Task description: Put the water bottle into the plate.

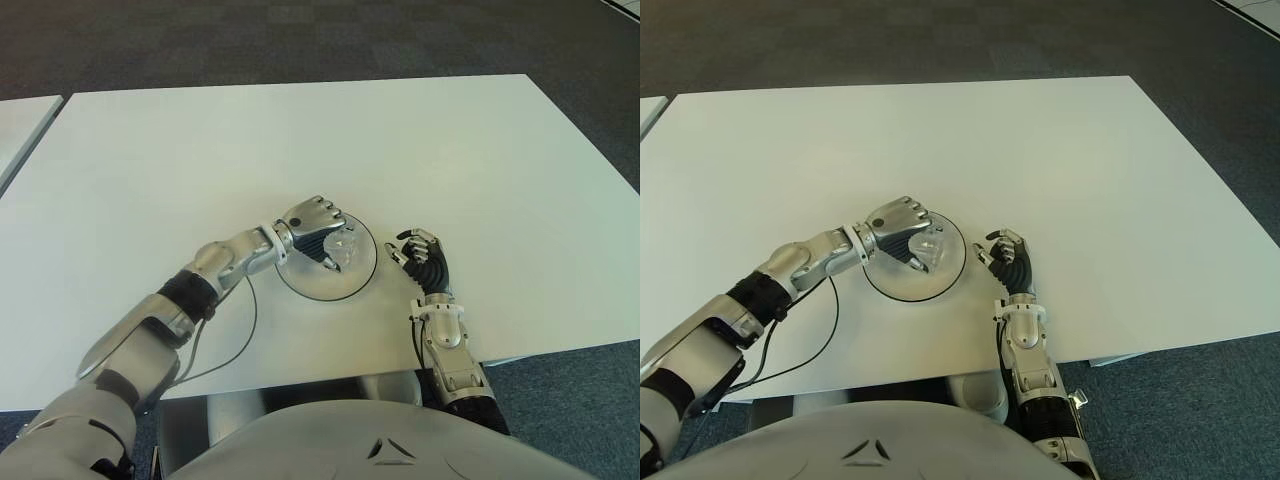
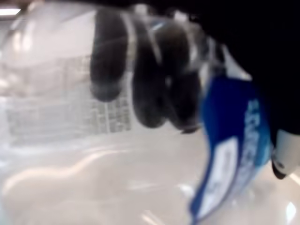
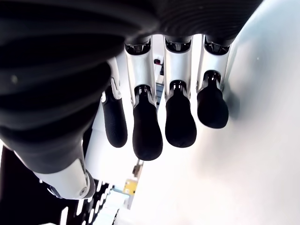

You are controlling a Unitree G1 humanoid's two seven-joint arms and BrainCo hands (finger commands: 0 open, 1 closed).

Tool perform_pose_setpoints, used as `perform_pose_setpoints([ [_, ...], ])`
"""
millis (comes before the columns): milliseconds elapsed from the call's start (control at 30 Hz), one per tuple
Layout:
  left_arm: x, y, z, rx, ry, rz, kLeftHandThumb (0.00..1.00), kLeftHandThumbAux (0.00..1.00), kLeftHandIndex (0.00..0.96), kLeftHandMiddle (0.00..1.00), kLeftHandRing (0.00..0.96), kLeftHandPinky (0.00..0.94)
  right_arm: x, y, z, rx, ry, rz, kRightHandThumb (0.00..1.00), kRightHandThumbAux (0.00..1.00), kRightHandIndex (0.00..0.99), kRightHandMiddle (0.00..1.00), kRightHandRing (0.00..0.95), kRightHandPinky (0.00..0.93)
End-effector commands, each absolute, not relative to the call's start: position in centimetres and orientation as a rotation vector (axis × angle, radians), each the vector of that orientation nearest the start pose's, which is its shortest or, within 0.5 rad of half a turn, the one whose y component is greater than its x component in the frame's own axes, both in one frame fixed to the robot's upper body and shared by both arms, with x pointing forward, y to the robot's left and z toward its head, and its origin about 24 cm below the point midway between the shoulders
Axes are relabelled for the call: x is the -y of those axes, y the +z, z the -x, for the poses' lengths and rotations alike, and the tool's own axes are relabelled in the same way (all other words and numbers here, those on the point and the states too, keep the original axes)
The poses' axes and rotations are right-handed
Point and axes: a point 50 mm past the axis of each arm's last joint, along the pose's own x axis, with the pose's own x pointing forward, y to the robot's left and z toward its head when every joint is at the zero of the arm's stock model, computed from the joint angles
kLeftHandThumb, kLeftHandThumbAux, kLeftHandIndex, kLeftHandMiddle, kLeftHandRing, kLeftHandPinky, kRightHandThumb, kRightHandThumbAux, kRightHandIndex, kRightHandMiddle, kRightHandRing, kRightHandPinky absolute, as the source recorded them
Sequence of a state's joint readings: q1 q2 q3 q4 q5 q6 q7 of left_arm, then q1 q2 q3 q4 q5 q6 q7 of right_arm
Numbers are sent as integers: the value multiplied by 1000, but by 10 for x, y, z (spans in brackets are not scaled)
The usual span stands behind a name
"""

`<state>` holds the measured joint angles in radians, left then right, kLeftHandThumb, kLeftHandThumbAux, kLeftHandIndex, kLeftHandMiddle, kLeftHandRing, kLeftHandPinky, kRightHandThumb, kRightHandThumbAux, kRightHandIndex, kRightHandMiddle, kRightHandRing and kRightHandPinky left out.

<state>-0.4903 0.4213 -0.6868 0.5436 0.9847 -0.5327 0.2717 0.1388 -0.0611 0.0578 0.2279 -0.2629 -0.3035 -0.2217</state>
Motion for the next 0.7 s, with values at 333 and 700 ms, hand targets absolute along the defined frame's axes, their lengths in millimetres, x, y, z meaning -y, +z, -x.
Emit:
perform_pose_setpoints([
  [333,-76,-12,-260,749,-920,-1432,852,667,403,556,863,874,162,-14,-211,-49,-111,305,706,728,436,739,732,722],
  [700,-78,-16,-258,803,-942,-1439,845,661,440,498,817,789,161,-15,-211,-52,-108,300,705,730,436,733,730,725],
])
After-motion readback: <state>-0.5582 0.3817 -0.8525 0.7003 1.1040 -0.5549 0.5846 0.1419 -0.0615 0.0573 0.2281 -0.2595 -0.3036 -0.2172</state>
